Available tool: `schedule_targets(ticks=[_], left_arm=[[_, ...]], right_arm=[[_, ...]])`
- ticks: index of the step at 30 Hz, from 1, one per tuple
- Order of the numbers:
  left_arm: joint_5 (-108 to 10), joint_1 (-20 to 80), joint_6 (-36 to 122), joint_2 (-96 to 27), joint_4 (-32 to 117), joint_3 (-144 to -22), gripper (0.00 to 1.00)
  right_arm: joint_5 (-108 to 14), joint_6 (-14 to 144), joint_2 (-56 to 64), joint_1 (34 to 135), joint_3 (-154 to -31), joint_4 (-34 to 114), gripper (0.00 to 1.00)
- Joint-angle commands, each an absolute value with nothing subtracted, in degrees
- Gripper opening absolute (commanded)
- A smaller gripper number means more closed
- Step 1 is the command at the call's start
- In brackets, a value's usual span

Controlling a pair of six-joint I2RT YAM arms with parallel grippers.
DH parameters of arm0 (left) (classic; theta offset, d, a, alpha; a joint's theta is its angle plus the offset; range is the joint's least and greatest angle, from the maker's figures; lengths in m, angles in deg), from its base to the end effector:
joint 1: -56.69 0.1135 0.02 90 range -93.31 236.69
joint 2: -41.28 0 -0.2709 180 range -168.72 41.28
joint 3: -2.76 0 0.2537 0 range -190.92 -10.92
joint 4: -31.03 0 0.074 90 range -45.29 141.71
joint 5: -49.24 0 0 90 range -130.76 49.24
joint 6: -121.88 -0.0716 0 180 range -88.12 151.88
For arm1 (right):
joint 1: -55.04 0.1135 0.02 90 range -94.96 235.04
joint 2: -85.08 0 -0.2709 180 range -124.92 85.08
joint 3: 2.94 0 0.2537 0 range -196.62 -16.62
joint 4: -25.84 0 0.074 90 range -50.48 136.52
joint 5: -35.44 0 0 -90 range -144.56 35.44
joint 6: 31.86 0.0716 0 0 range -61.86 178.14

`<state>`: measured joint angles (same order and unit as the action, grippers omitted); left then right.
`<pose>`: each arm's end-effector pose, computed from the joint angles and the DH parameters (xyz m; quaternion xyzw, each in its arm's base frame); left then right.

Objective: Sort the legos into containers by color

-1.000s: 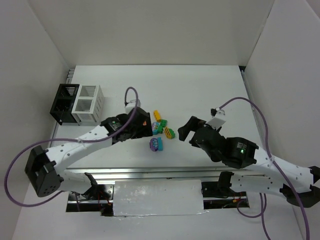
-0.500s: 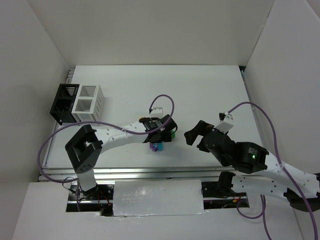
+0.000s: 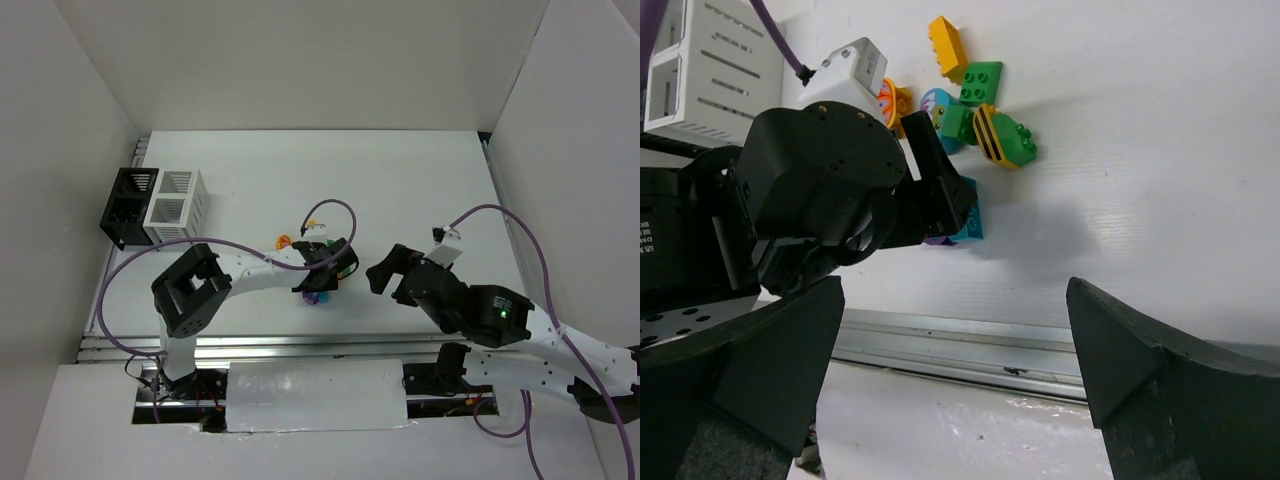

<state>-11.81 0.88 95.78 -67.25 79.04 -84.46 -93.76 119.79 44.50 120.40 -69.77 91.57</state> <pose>0.2482 -0.3037 0.1503 -0.1119 0.9470 -0.0268 0.2999 0.1002 0.1100 0.3196 0.1155 0.8562 0.2244 0.4509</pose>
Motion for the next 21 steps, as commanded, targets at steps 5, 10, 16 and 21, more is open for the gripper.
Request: schedule_targets(ticks=[5, 10, 16, 21], left_arm=[[-11.5, 0.1, 97.5, -63.3, 78.1, -80.2, 0.37], [-10.8, -1.0, 95.8, -54.3, 76.4, -77.0, 0.01], [-13.0, -2.4, 85.4, -41.7, 68.5, -73.8, 0.00], [-21.8, -3.4, 66.3, -28.2, 52.9, -67.6, 0.00]], right_arm=[[-94.7, 119.2, 44.5, 120.2, -69.7, 89.4, 1.00], [-96.5, 121.1, 45.5, 120.0, -69.4, 89.7, 1.00], [-94.7, 118.5, 50.1, 119.5, -66.8, 85.1, 1.00], [-89.2, 113.7, 51.9, 118.9, -68.3, 82.0, 1.00]])
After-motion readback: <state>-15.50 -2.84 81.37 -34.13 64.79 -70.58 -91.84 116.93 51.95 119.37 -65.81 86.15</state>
